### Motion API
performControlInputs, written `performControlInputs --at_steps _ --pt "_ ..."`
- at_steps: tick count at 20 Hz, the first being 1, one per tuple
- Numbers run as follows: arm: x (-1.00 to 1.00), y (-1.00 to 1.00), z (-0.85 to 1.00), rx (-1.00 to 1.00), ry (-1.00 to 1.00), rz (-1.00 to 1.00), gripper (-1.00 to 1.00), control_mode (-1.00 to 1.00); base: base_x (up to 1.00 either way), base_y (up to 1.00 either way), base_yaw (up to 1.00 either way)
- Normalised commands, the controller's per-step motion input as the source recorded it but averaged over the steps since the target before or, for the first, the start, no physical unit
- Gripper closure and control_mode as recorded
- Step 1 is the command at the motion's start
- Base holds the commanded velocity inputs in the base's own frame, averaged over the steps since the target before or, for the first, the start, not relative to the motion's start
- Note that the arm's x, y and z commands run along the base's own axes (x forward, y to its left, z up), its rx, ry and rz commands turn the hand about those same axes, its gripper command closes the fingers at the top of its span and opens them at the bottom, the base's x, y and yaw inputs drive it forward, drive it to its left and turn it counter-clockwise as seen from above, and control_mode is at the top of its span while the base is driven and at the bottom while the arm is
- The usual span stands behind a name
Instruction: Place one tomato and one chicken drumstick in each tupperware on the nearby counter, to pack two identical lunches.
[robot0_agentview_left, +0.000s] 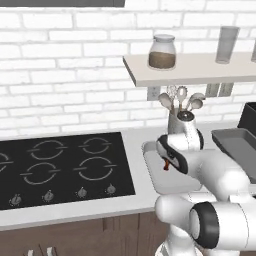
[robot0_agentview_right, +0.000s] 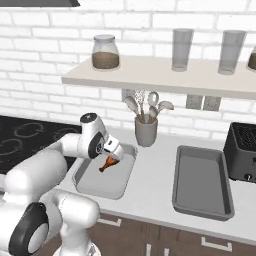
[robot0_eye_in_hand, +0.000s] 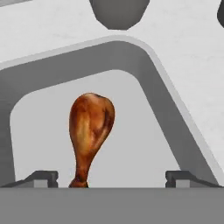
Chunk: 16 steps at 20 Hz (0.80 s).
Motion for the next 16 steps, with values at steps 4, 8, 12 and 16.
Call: performControlInputs --at_steps 4,8,12,16 --pt "-1.0 -0.25 0.77 0.07 -0.19 -0.03 -1.0 -1.0 0.0 0.0 0.0" --pt "-1.0 -0.12 0.72 0.04 -0.19 -0.01 -1.0 -1.0 0.0 0.0 0.0" --pt "-1.0 0.0 0.43 0.0 -0.18 0.0 -1.0 -1.0 0.0 0.0 0.0" --pt "0.0 0.0 0.0 0.0 0.0 0.0 -1.0 1.0 -1.0 -0.12 0.0"
